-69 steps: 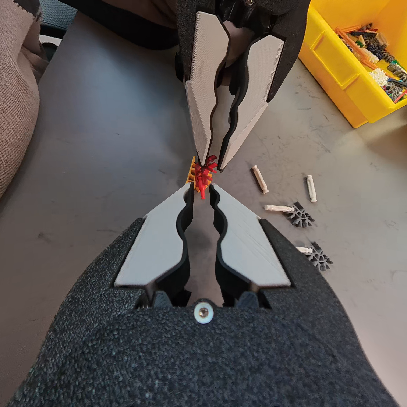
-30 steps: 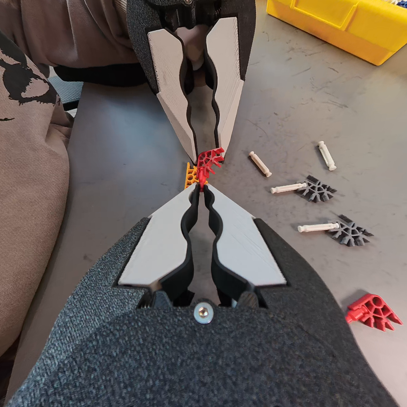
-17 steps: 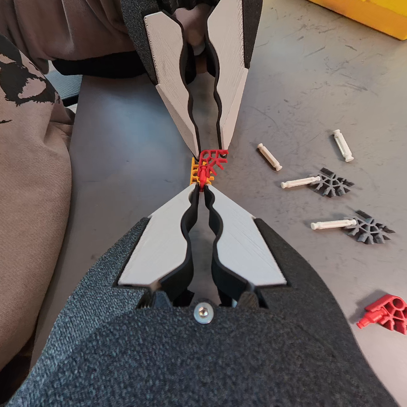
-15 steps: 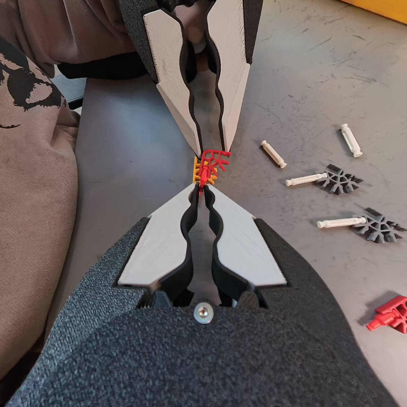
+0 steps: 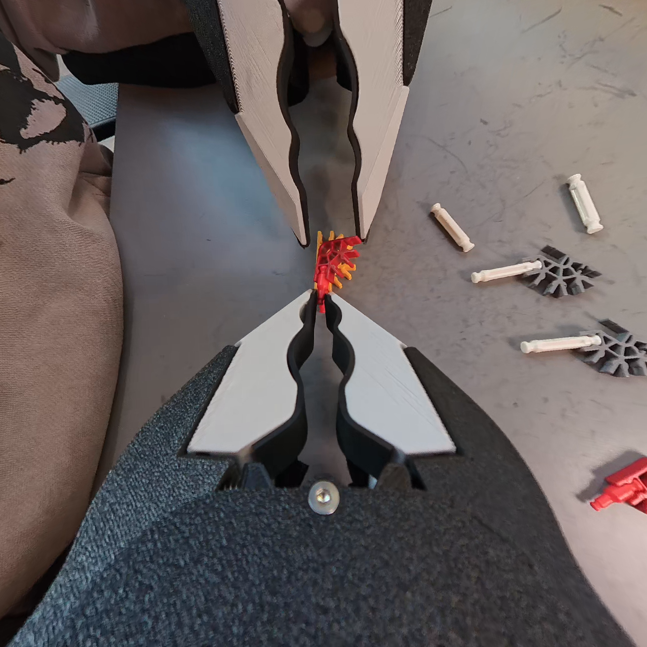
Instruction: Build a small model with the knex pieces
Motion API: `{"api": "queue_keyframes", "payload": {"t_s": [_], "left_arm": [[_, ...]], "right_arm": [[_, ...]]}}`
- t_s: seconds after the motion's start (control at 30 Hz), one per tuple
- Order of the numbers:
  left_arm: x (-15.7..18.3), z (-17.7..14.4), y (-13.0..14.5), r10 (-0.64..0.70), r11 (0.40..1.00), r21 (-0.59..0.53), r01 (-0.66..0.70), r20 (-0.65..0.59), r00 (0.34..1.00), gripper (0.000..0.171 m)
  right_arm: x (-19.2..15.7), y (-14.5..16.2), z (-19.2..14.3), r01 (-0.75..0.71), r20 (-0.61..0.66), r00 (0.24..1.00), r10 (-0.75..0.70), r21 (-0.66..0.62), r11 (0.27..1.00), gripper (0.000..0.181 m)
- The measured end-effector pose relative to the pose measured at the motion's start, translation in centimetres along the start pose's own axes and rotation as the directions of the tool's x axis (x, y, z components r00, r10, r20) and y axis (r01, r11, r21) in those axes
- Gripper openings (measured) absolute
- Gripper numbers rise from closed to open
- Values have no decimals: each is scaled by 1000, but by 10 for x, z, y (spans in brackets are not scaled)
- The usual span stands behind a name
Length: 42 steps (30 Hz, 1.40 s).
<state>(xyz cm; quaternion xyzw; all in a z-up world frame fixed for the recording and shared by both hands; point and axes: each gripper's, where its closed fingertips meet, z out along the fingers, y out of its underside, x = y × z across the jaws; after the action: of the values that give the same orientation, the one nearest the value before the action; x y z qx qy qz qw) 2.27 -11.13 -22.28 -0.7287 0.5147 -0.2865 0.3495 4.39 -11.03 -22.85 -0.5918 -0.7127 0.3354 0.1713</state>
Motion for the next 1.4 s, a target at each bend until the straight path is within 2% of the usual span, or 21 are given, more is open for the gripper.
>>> {"api": "queue_keyframes", "payload": {"t_s": [0.5, 0.73, 1.23, 1.4], "left_arm": [[-2, 0, 2, 9, 1000, -15, -9, 22, 1000, 25], [-4, 6, -1, 51, 999, -14, -51, 60, 997, 32], [2, 2, -1, 75, 997, -21, -74, 33, 997, 21], [-1, 2, -1, 71, 997, -16, -70, 53, 996, 29]], "right_arm": [[0, 1, 1, 34, -31, 999, -35, -23, 999, 8], [-1, 2, 3, 77, -42, 996, -78, -35, 996, 8], [3, 1, 1, 81, -46, 996, -81, -9, 997, 3], [1, 0, 2, 83, -39, 996, -83, -3, 997, 2]]}}
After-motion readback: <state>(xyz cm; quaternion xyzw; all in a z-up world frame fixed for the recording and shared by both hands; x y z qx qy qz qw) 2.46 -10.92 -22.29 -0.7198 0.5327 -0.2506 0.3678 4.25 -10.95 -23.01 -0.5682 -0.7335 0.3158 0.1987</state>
